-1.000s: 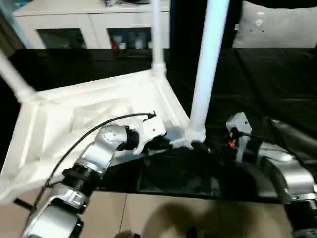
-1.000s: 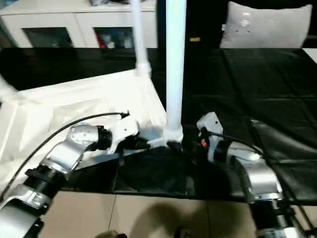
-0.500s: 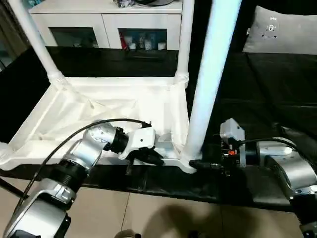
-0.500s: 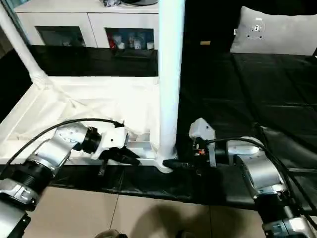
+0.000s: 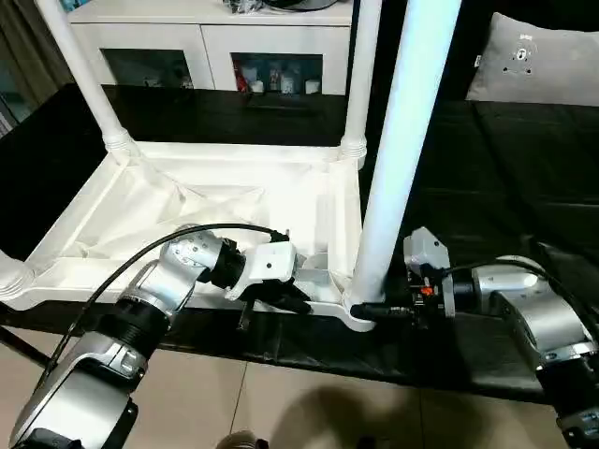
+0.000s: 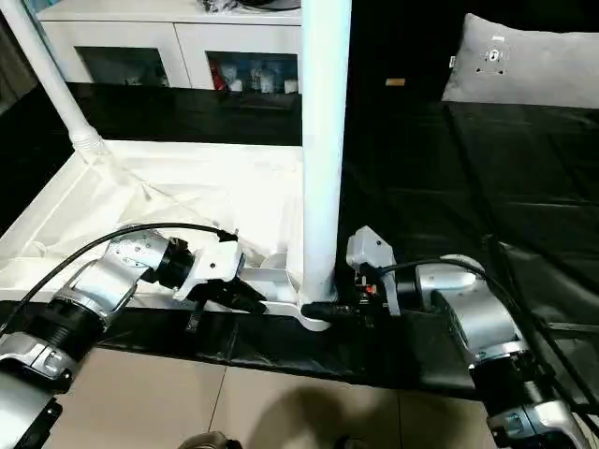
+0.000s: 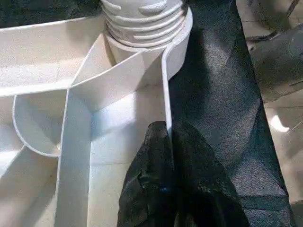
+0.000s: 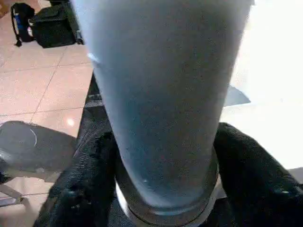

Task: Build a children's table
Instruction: Rotate leg to tighten

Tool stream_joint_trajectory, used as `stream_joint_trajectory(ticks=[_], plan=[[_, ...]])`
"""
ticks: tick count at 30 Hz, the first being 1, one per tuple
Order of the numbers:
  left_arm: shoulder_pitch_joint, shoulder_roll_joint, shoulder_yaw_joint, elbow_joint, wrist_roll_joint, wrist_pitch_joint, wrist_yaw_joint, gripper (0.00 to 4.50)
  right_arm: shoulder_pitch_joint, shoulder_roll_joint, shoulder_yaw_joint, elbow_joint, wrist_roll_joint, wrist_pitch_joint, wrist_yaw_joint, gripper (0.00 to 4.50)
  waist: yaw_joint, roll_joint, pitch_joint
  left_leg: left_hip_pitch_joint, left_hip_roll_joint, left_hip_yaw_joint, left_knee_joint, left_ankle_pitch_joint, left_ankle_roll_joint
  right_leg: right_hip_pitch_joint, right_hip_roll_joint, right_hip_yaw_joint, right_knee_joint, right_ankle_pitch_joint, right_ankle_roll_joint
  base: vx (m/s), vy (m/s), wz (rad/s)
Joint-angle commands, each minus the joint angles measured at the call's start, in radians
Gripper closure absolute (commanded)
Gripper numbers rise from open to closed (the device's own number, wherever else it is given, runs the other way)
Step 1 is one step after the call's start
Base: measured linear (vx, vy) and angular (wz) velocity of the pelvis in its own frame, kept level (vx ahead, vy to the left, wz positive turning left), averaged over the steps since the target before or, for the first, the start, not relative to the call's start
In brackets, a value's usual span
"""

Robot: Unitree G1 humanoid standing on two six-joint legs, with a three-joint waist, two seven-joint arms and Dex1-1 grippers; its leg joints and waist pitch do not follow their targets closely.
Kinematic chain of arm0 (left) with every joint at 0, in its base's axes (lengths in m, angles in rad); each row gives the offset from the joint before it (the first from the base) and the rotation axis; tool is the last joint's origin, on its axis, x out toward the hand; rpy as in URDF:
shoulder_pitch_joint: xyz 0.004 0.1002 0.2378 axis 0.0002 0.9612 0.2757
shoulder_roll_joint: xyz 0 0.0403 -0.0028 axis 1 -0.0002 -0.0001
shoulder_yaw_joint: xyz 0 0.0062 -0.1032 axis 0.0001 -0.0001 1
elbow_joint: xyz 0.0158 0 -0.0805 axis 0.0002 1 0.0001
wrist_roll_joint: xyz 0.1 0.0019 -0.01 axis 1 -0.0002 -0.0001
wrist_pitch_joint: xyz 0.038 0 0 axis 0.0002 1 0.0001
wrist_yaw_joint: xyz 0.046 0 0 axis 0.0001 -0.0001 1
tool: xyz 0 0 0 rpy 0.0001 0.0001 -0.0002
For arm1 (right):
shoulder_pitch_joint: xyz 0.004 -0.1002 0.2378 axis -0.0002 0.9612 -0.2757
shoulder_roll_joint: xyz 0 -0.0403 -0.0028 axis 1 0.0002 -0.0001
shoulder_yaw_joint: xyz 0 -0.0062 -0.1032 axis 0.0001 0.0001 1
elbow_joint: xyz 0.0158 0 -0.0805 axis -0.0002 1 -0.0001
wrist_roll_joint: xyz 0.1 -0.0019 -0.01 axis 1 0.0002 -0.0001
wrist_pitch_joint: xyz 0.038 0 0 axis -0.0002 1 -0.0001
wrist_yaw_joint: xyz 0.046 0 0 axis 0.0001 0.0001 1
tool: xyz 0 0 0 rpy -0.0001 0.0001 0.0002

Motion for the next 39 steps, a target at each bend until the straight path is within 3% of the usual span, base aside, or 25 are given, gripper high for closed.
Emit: stream_joint_trajectory(ticks=[1,9,12,15,16,19,20,21,23,25,26,29,30,35,37,39], plan=[[-0.024,0.000,-0.014,-0.009,0.003,-0.026,-0.029,4.50,-0.004,-0.002,0.009,-0.005,0.020,0.017,0.022,1.73,-0.005,-0.025,-0.076,0.001,0.053,-0.007,-0.077,-0.152,0.099,0.068,-0.057,0.063,-0.069,-0.366,-0.149,0.000,0.000,0.00],[0.016,-0.034,0.029,-0.072,-0.037,0.100,0.043,4.50,0.063,0.045,0.001,-0.093,0.076,0.138,-0.036,1.87,-0.006,-0.022,-0.070,0.003,0.057,-0.009,-0.083,-0.176,0.084,0.068,-0.058,0.064,-0.074,-0.400,-0.141,0.000,0.000,0.00],[0.040,-0.067,0.049,-0.134,-0.041,0.193,0.127,4.50,0.078,0.112,-0.007,-0.107,0.049,0.198,-0.177,1.87,-0.011,-0.020,-0.064,0.005,0.056,-0.012,-0.088,-0.215,0.060,0.066,-0.059,0.062,-0.082,-0.460,-0.123,0.000,0.000,0.00],[0.054,-0.103,0.065,-0.187,-0.033,0.283,0.216,4.50,0.075,0.184,-0.030,-0.103,0.037,0.260,-0.312,1.88,-0.030,-0.019,-0.052,0.014,0.044,-0.015,-0.088,-0.291,0.028,0.060,-0.058,0.047,-0.108,-0.608,-0.065,0.000,0.000,0.00],[0.056,-0.139,0.079,-0.216,-0.028,0.347,0.286,4.50,0.063,0.248,-0.063,-0.093,0.045,0.295,-0.411,1.88,-0.044,-0.019,-0.051,0.017,0.041,-0.018,-0.085,-0.318,0.017,0.058,-0.058,0.041,-0.116,-0.648,-0.043,0.000,0.000,0.00],[0.051,-0.186,0.097,-0.240,-0.016,0.412,0.374,4.50,0.042,0.322,-0.105,-0.071,0.048,0.325,-0.527,1.90,-0.074,-0.018,-0.051,0.012,0.040,-0.029,-0.087,-0.351,0.004,0.066,-0.057,0.026,-0.122,-0.648,-0.021,0.000,0.000,0.00],[0.049,-0.213,0.108,-0.254,-0.006,0.448,0.424,4.50,0.029,0.357,-0.125,-0.056,0.040,0.335,-0.591,1.91,-0.095,-0.012,-0.053,0.009,0.043,-0.034,-0.091,-0.371,0.007,0.069,-0.055,0.024,-0.122,-0.612,-0.017,0.000,0.000,0.00],[0.045,-0.239,0.119,-0.262,0.006,0.474,0.475,4.50,0.015,0.389,-0.144,-0.036,0.033,0.339,-0.651,1.92,-0.101,-0.009,-0.056,0.010,0.044,-0.036,-0.091,-0.375,0.008,0.069,-0.057,0.023,-0.121,-0.596,-0.024,0.000,0.000,0.00],[0.036,-0.296,0.137,-0.278,0.028,0.524,0.582,4.50,-0.019,0.446,-0.178,0.025,-0.008,0.323,-0.797,1.92,-0.125,-0.011,-0.058,-0.005,0.044,-0.038,-0.092,-0.351,0.023,0.075,-0.058,0.027,-0.112,-0.526,-0.056,0.000,0.000,0.00],[0.027,-0.351,0.153,-0.288,0.054,0.552,0.691,4.50,-0.052,0.487,-0.202,0.089,-0.038,0.282,-0.906,1.92,-0.137,-0.013,-0.060,-0.002,0.041,-0.034,-0.089,-0.345,0.031,0.070,-0.060,0.029,-0.116,-0.518,-0.068,0.000,0.000,0.00],[0.027,-0.351,0.153,-0.288,0.054,0.552,0.691,4.50,-0.052,0.487,-0.202,0.089,-0.038,0.282,-0.906,1.92,-0.139,-0.014,-0.066,-0.003,0.038,-0.030,-0.085,-0.303,0.043,0.072,-0.063,0.036,-0.112,-0.473,-0.089,0.000,0.000,0.00],[0.028,-0.375,0.151,-0.304,0.073,0.567,0.739,4.50,-0.064,0.514,-0.225,0.105,-0.054,0.254,-0.950,1.92,-0.133,-0.018,-0.075,-0.010,0.042,-0.023,-0.083,-0.205,0.087,0.075,-0.058,0.044,-0.094,-0.346,-0.136,0.000,0.000,0.00],[0.028,-0.375,0.151,-0.304,0.073,0.567,0.739,4.50,-0.064,0.514,-0.225,0.105,-0.054,0.254,-0.950,1.38,-0.130,-0.017,-0.076,-0.010,0.042,-0.023,-0.081,-0.185,0.095,0.076,-0.060,0.046,-0.091,-0.327,-0.146,0.000,0.000,0.00],[0.038,-0.347,0.135,-0.303,0.079,0.527,0.728,4.50,-0.042,0.506,-0.238,0.076,-0.060,0.193,-0.944,0.96,-0.109,-0.015,-0.090,-0.021,0.036,-0.018,-0.063,-0.004,0.173,0.080,-0.057,0.051,-0.059,-0.134,-0.200,0.000,0.000,0.00],[0.042,-0.331,0.130,-0.299,0.074,0.513,0.714,4.50,-0.028,0.488,-0.238,0.058,-0.050,0.179,-0.921,0.81,-0.098,-0.014,-0.089,-0.021,0.037,-0.015,-0.061,0.021,0.198,0.078,-0.055,0.052,-0.055,-0.112,-0.207,0.000,0.000,0.00],[0.046,-0.312,0.123,-0.291,0.068,0.489,0.685,4.50,-0.013,0.467,-0.242,0.031,-0.034,0.173,-0.881,0.64,-0.090,-0.014,-0.087,-0.018,0.040,-0.015,-0.063,0.005,0.200,0.077,-0.055,0.051,-0.058,-0.143,-0.204,0.000,0.000,0.00]])
